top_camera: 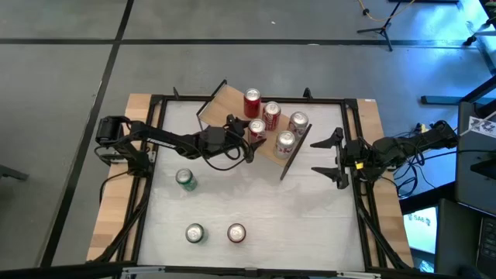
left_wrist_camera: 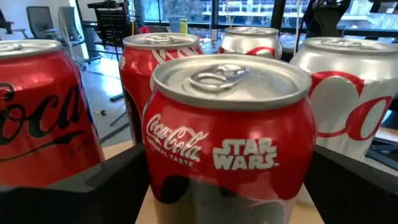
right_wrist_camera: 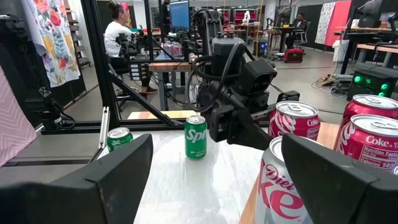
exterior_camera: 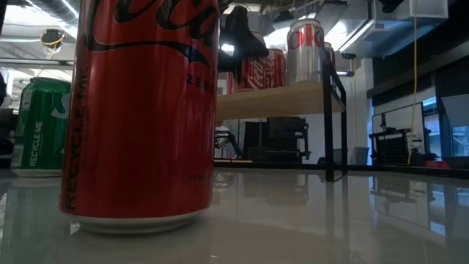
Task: Place canned beverage on shelf
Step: Put the red-white soda can on the shelf aligned with the other red-white soda cans, then put the top green soda can on the shelf
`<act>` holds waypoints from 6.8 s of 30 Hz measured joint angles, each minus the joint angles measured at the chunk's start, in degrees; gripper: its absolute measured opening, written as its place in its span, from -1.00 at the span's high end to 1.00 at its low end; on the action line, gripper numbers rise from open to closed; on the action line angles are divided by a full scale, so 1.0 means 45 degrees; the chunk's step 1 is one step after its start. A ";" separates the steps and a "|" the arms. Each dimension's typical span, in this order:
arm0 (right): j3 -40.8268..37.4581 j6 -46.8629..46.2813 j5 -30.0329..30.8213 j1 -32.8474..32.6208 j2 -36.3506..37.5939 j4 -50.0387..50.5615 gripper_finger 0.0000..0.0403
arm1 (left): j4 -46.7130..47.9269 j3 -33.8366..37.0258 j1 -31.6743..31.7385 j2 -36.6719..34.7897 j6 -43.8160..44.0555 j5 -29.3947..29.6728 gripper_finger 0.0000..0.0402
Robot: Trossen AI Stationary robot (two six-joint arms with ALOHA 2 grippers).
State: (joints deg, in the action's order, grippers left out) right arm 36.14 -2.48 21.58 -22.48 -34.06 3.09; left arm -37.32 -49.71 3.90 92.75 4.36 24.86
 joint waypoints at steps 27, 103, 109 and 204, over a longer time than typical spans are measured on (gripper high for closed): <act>0.0000 0.0005 0.0000 0.0000 0.0000 0.0004 -0.73 | 0.0049 0.0000 0.2307 0.0000 -0.0478 -0.7442 -0.44; 0.0005 0.0005 -0.0001 0.0000 0.0000 0.0019 -0.73 | 0.0087 0.0000 0.3929 0.0000 -0.1395 -1.0394 -0.77; 0.0005 0.0003 -0.0003 0.0000 0.0000 0.0019 -0.73 | 0.0087 0.0000 0.3929 0.0000 -0.1333 -1.0360 -0.94; 0.0010 0.0005 -0.0044 0.0000 -0.0500 0.0374 -0.73 | 1.9916 0.0000 0.0590 -1.0937 1.7691 -0.8911 -0.98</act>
State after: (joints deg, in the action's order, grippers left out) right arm 36.18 -2.46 21.39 -22.48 -36.32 4.78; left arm 52.30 -49.71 6.56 43.53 83.97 -15.24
